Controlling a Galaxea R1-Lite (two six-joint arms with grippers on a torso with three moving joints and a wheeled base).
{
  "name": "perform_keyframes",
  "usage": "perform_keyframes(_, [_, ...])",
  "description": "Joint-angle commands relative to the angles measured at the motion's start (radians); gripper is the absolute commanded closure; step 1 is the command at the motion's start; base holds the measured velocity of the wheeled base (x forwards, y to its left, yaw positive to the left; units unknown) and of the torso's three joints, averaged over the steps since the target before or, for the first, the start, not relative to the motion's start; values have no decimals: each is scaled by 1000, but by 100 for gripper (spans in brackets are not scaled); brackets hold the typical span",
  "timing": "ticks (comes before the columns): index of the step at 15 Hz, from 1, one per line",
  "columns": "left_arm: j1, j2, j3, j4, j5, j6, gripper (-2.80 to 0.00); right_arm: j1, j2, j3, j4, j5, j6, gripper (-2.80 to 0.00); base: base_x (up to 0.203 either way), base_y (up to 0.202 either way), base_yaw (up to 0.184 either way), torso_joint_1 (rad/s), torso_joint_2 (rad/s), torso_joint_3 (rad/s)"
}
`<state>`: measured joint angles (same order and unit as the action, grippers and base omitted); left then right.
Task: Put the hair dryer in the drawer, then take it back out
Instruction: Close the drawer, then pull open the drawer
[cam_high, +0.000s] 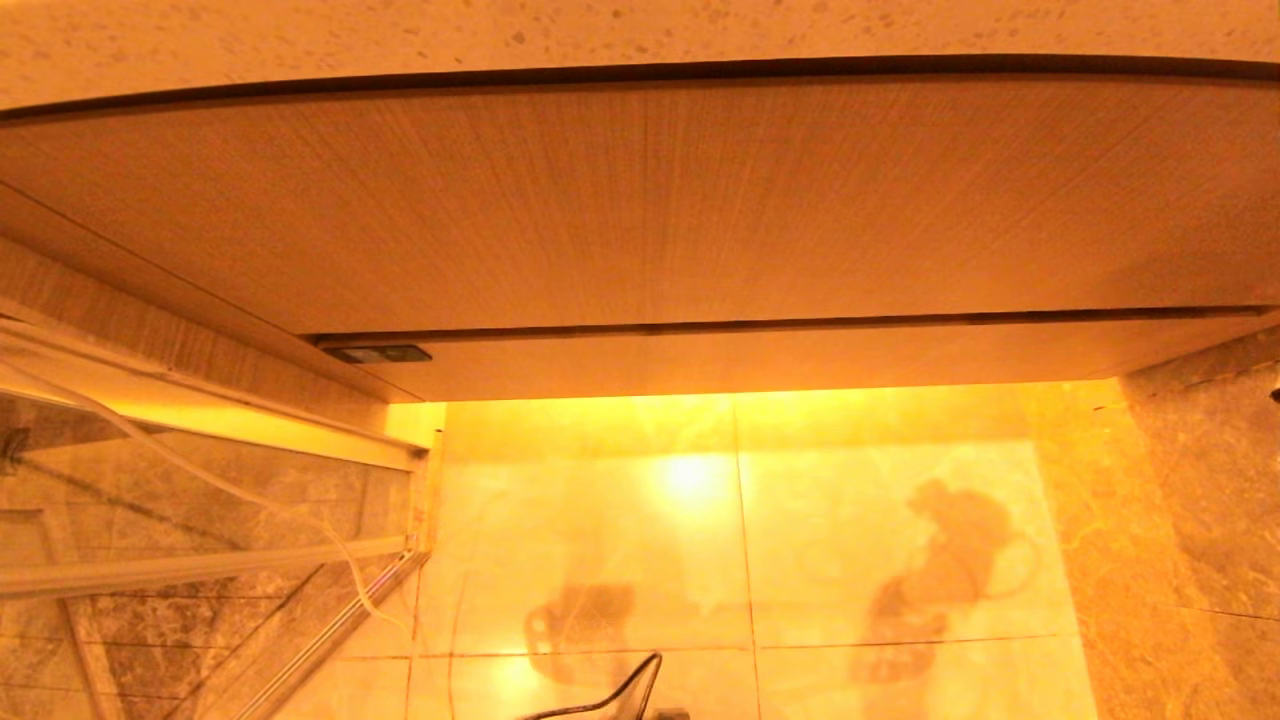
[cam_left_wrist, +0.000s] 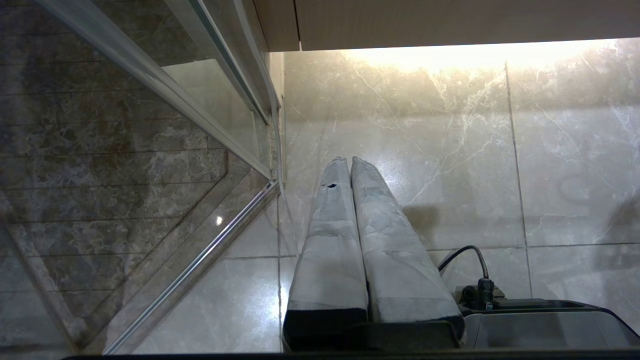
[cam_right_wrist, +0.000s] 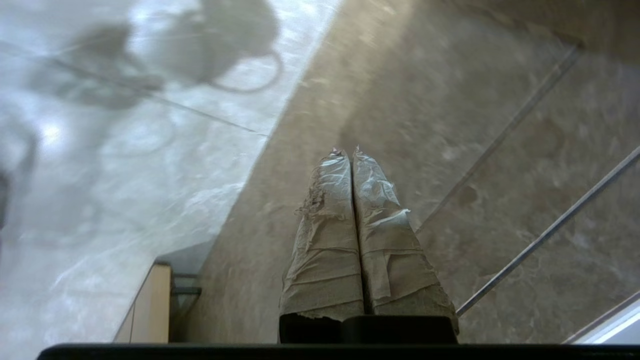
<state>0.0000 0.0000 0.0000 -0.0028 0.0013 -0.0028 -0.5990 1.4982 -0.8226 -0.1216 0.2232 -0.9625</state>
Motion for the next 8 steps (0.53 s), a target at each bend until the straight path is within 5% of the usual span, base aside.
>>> perform_keyframes(1, [0, 0, 0, 0, 0, 0, 0, 36, -164, 19, 96, 21, -34, 0, 0, 0, 0, 0, 0, 0])
perform_keyframes(4, [0, 0, 0, 0, 0, 0, 0, 180, -342, 45, 279, 75, -150, 0, 0, 0, 0, 0, 0, 0])
perform_keyframes(8, [0, 0, 0, 0, 0, 0, 0, 494, -461, 99, 315, 89, -291, 0, 0, 0, 0, 0, 0, 0])
